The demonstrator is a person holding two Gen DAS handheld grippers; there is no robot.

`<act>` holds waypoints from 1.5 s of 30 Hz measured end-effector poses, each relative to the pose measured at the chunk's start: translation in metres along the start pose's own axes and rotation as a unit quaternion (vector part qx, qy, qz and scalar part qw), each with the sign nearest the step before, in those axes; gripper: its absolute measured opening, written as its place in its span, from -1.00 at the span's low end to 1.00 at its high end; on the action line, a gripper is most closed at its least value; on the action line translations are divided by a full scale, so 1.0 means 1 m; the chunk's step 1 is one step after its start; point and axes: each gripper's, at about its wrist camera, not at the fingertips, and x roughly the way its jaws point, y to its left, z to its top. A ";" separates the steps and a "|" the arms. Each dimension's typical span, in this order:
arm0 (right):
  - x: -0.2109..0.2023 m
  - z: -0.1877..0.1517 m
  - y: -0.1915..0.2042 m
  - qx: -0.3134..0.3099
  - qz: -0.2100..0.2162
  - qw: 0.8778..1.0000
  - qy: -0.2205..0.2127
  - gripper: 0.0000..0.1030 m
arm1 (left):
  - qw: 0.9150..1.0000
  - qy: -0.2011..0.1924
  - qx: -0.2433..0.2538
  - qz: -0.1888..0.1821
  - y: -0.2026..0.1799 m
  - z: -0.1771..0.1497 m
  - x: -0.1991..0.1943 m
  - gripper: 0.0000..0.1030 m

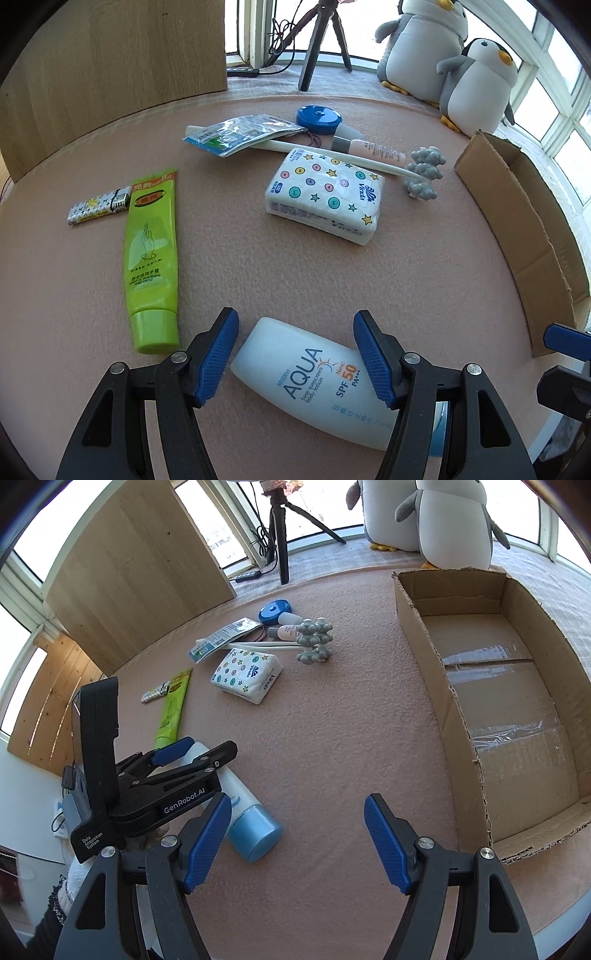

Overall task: Organize objects
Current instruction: 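Lower the left tool over the AQUA tube and close on it, then lift the AQUA tube with the left tool and carry it toward the box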

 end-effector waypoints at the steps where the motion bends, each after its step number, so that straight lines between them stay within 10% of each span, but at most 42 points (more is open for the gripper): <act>1: 0.002 0.001 0.002 -0.005 0.004 1.000 0.003 0.38 | 1.000 -0.008 -0.006 0.001 0.004 -0.001 -0.007 0.31; 30: 0.094 0.027 0.059 -0.166 0.116 0.956 0.211 0.38 | 0.982 0.027 -0.122 -0.139 -0.002 -0.079 -0.040 0.42; 37: 0.091 0.017 0.057 -0.166 0.129 0.952 0.223 -0.23 | 0.980 0.027 -0.126 -0.152 -0.012 -0.081 -0.042 0.39; 45: 0.072 0.011 0.044 -0.144 0.148 0.959 0.193 -0.27 | 0.982 0.023 -0.113 -0.151 -0.024 -0.081 -0.061 0.37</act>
